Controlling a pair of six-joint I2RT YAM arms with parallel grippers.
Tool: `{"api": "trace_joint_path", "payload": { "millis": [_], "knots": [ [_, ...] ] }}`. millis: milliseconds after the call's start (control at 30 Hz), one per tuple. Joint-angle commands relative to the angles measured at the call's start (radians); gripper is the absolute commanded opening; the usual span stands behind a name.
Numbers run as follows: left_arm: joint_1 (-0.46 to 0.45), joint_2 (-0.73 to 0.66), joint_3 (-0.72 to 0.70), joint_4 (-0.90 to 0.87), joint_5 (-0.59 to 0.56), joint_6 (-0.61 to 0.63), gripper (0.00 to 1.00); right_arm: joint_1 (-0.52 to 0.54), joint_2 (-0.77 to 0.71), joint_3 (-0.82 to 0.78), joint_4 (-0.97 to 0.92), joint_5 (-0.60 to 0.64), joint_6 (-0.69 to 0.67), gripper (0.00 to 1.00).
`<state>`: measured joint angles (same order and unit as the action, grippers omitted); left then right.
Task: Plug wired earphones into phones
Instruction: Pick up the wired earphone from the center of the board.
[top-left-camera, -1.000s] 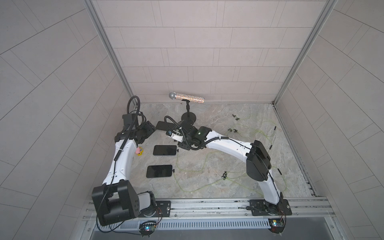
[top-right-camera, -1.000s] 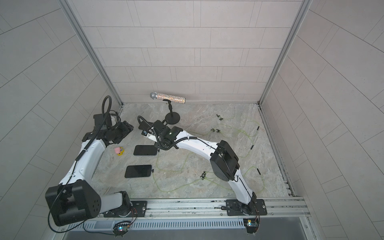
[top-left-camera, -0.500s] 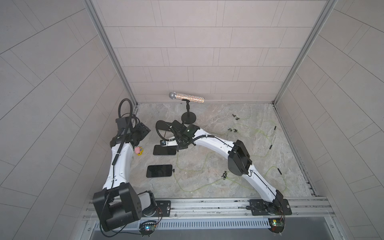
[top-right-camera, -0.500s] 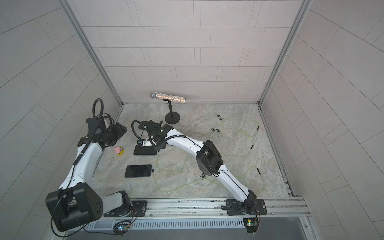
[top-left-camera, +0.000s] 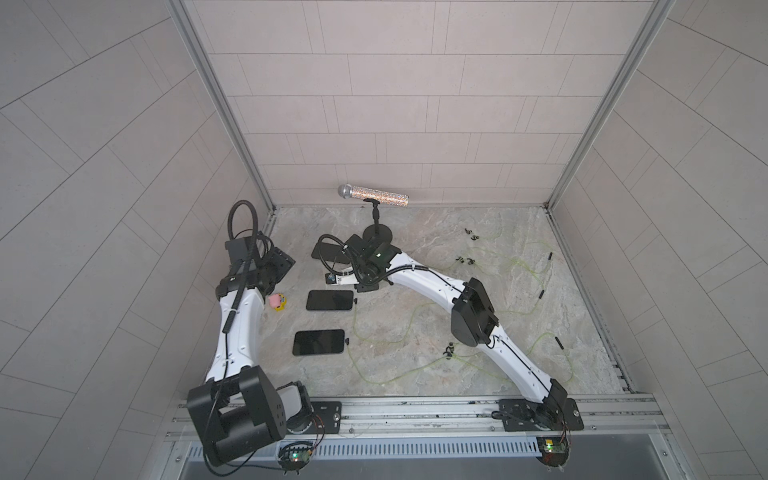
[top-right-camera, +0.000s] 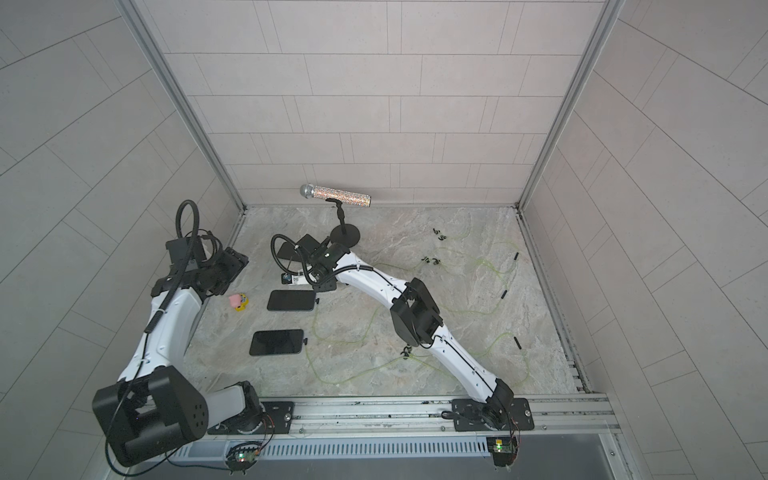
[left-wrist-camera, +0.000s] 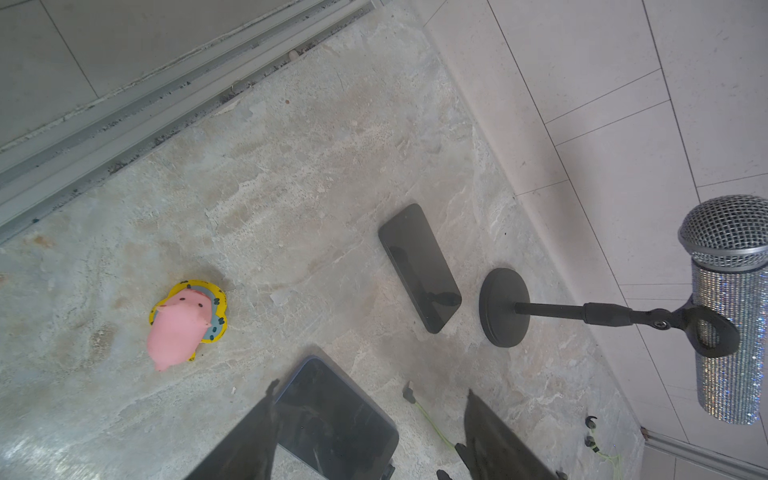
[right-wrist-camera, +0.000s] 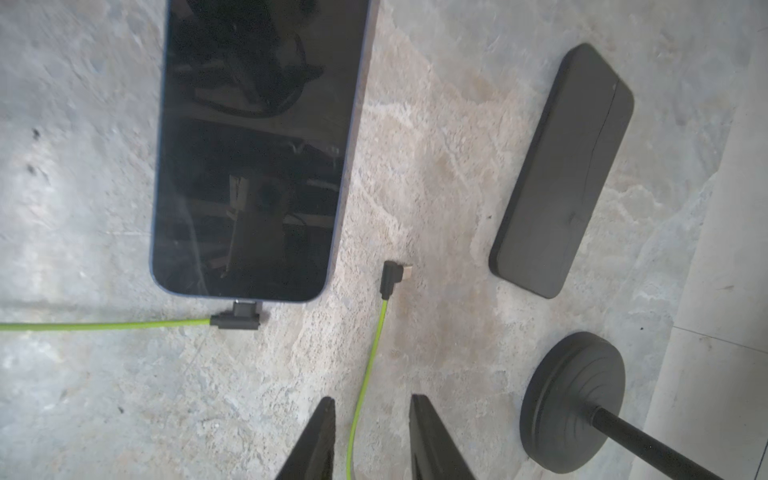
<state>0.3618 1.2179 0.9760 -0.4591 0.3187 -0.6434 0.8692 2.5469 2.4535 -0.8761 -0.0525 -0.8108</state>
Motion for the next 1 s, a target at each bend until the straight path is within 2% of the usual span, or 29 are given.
{"api": "trace_joint_path", "payload": {
  "millis": [0,300,967],
  "knots": [
    [0.007,0.006,-0.005,0.018,0.015,-0.009,0.75,-0.025,0.024,0.015,-0.074,0.008,-0.034,0.32],
    [0.007,0.012,-0.007,0.025,0.026,-0.015,0.74,-0.076,0.053,0.014,-0.154,0.038,-0.082,0.29],
    [0.007,0.013,-0.008,0.025,0.027,-0.018,0.72,-0.072,0.07,0.013,-0.215,0.039,-0.152,0.27]
  ]
}}
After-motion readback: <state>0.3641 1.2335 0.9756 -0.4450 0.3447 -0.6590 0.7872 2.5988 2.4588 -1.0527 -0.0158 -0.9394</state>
